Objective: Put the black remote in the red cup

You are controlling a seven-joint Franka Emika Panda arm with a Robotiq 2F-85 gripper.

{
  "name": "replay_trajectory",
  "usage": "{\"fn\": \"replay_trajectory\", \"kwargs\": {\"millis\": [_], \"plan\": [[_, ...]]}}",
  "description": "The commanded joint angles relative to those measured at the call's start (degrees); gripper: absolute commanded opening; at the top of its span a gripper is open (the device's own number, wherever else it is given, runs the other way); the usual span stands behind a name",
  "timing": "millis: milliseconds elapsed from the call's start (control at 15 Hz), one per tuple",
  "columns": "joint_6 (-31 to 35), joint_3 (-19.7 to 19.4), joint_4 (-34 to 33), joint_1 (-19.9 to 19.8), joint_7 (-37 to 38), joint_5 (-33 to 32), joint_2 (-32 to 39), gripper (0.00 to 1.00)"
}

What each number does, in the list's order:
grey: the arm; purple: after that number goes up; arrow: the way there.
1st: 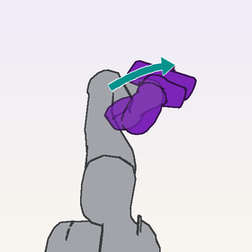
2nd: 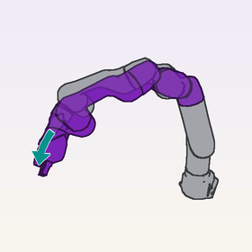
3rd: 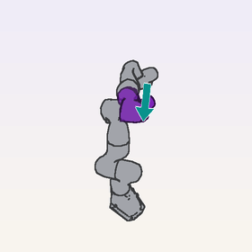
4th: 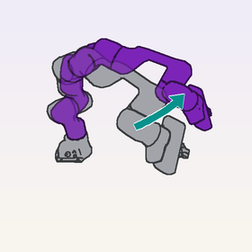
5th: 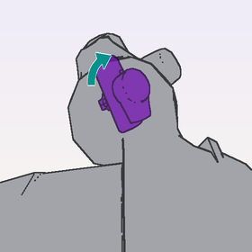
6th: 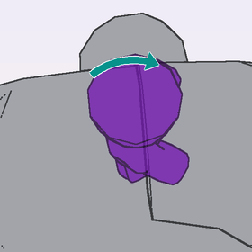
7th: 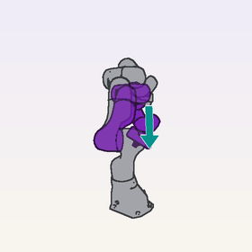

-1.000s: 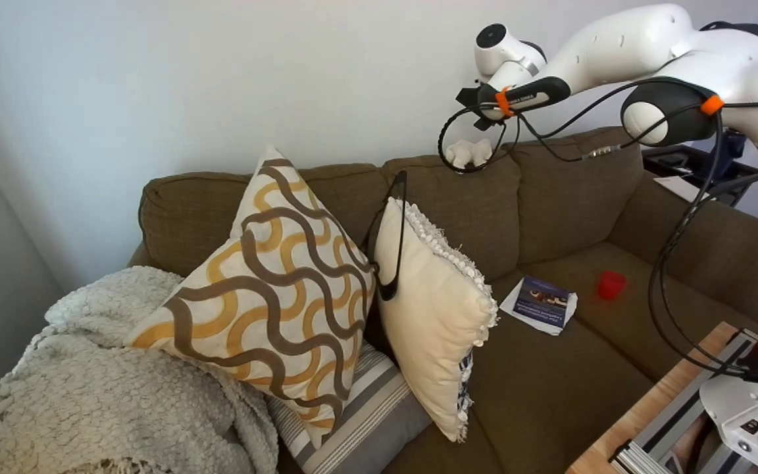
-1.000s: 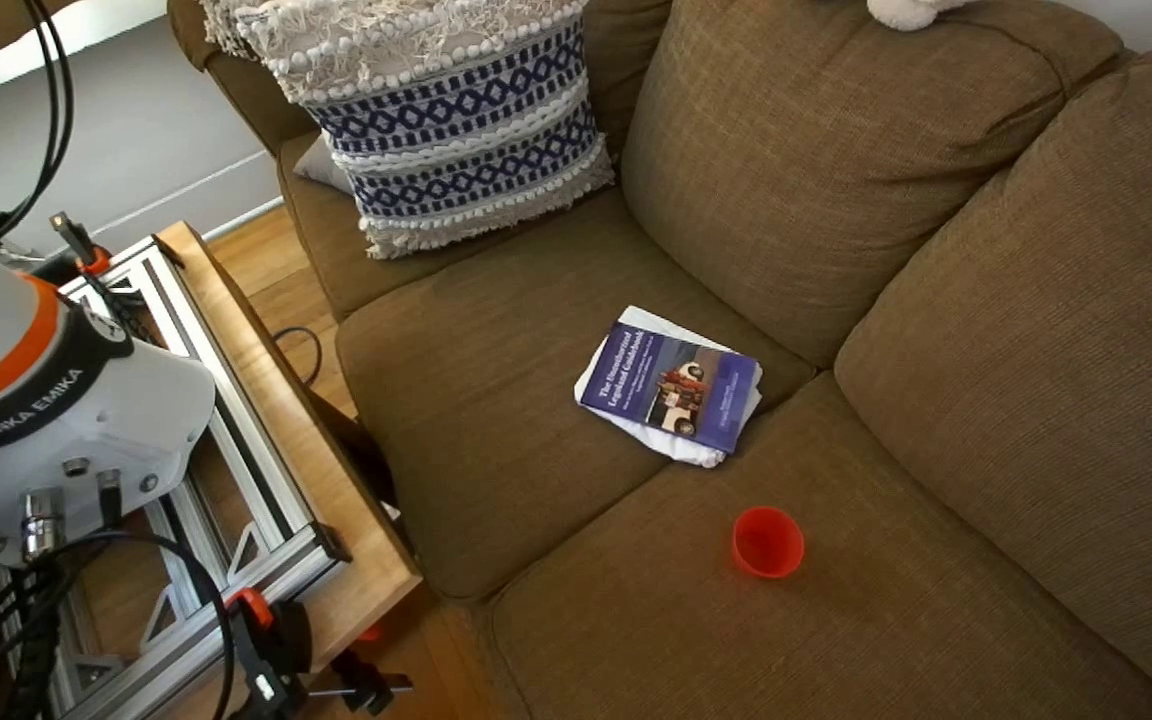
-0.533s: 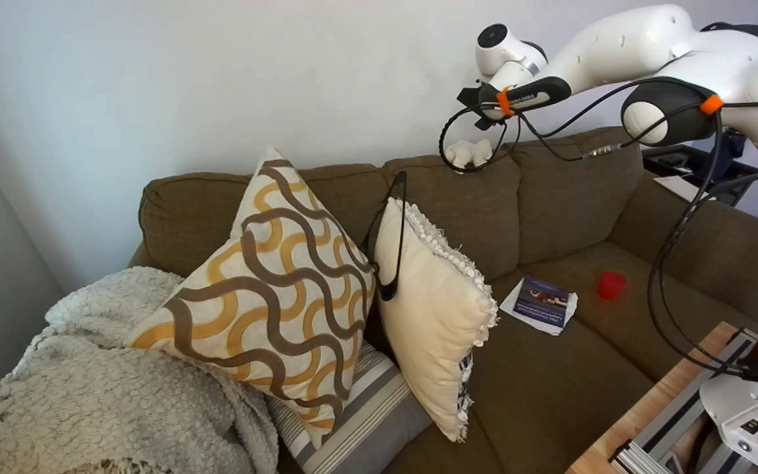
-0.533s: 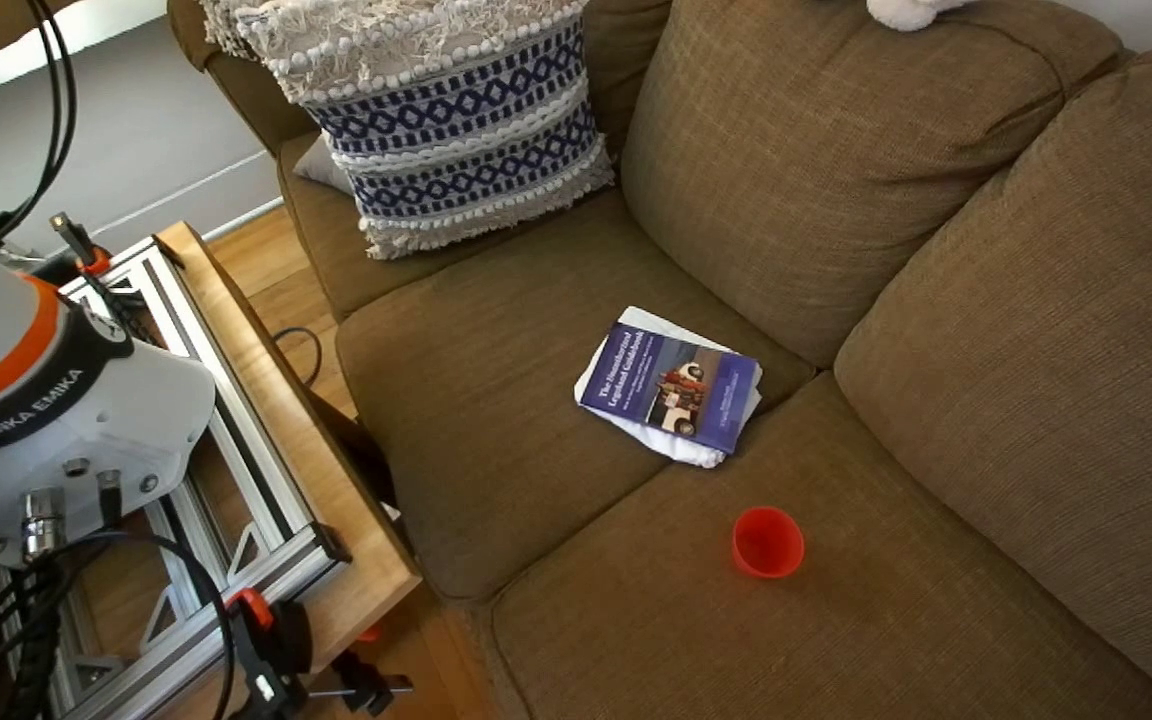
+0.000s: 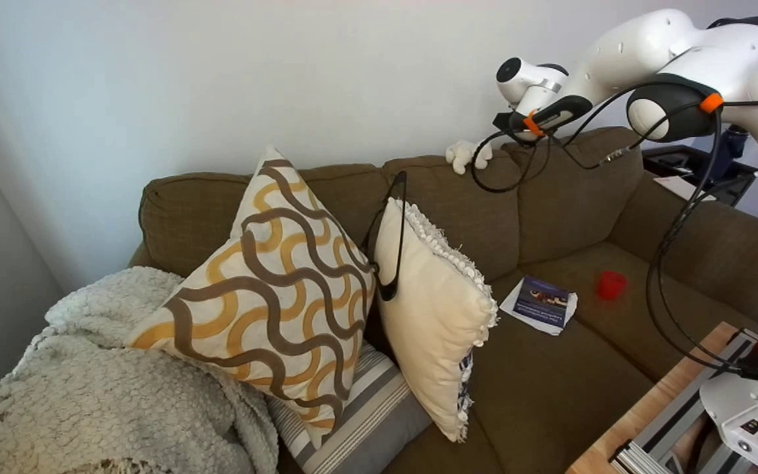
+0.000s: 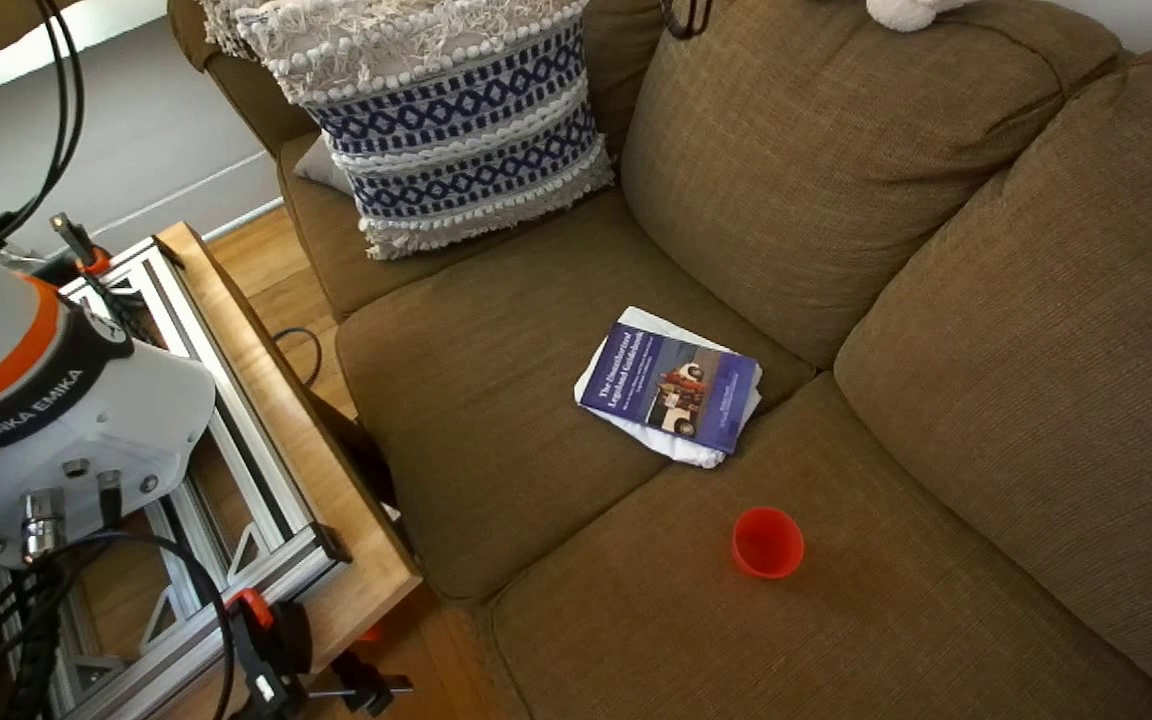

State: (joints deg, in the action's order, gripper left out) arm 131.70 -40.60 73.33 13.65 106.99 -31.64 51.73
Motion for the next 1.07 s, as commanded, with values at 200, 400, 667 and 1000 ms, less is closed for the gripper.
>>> {"fn": "replay_trajectory", "kwargs": {"millis": [200,400,667,1000], "plan": [[-11.0,-1.34,22.44,2.61,10.55,-8.81,-7.75,0.26],[-15.69,3.71,31.39,-0.28,9.29,-9.95,-11.54,0.26],[-21.14,8.73,42.52,-5.1,10.63,-8.97,-14.2,0.26],[-22.32,11.75,40.61,-8.05,11.49,-10.33,-12.74,0.51]]}}
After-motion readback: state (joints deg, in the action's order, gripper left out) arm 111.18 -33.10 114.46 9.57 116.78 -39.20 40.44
